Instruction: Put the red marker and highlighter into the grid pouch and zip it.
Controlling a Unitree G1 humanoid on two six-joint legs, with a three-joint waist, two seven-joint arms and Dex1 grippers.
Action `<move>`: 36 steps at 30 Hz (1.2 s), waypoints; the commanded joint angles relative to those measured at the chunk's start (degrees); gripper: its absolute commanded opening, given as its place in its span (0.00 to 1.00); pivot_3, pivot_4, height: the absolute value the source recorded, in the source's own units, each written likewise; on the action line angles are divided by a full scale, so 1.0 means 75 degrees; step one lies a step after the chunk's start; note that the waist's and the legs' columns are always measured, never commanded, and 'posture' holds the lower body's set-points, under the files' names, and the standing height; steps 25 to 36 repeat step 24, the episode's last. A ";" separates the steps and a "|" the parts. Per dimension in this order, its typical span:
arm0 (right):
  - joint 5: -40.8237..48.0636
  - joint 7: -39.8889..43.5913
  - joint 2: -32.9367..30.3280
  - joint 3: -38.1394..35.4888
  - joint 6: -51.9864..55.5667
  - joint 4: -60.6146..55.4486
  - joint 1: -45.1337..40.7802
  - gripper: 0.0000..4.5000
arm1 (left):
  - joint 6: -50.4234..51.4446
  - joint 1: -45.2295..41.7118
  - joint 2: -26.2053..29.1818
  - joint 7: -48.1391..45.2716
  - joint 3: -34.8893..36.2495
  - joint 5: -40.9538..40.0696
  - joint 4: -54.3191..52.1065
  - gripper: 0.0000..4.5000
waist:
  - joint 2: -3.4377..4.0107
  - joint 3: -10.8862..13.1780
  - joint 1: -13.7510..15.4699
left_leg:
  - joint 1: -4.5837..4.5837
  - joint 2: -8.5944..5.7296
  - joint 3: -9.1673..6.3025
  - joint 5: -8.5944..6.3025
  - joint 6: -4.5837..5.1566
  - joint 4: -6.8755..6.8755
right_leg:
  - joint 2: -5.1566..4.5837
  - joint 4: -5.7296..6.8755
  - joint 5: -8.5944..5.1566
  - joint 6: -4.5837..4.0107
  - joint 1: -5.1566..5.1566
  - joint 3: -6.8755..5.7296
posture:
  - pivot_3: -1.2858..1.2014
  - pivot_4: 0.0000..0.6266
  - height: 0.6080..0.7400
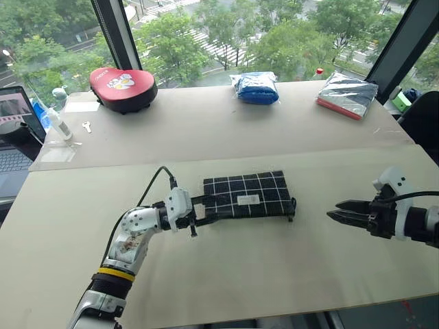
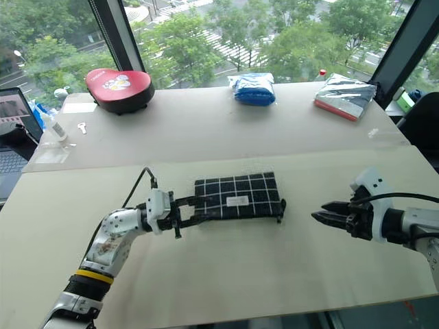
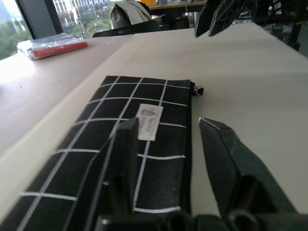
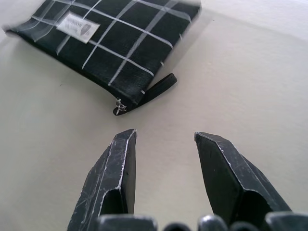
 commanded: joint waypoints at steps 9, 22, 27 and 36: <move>-0.0157 0.0064 -0.0037 0.0088 -0.0758 0.1131 -0.0768 0.49 | 0.5076 0.0415 0.1426 0.1691 0.1984 -0.2660 -0.1837 0.90 | 0.0003 0.0002 -0.0046 | 0.0007 0.0006 -0.0001 0.0002 -0.0005 -0.0003 | 0.0009 0.0007 0.0000 0.0000 -0.0003 0.0002 | 0.52 0.24 1.00; -0.0530 0.0206 0.0142 0.0515 -0.1458 0.2971 -0.1579 0.49 | 0.4914 0.2774 0.2054 0.2248 0.4257 -0.2532 -0.2097 0.90 | 0.0013 0.0009 0.0026 | 0.0009 0.0011 -0.0002 -0.0001 -0.0015 -0.0026 | 0.0012 -0.0002 -0.0001 -0.0003 -0.0007 0.0005 | 0.52 0.24 1.00; -0.0608 0.0189 0.0185 0.0616 -0.1519 0.3150 -0.1731 0.49 | 0.4834 0.2830 0.1851 0.2383 0.4363 -0.2585 -0.2183 0.90 | 0.0013 0.0009 0.0022 | 0.0011 0.0011 -0.0002 -0.0001 -0.0017 -0.0026 | 0.0010 -0.0001 0.0000 -0.0005 -0.0005 0.0005 | 0.52 0.24 1.00; -0.0608 0.0189 0.0185 0.0616 -0.1519 0.3150 -0.1731 0.49 | 0.4834 0.2830 0.1851 0.2383 0.4363 -0.2585 -0.2183 0.90 | 0.0013 0.0009 0.0022 | 0.0011 0.0011 -0.0002 -0.0001 -0.0017 -0.0026 | 0.0010 -0.0001 0.0000 -0.0005 -0.0005 0.0005 | 0.52 0.24 1.00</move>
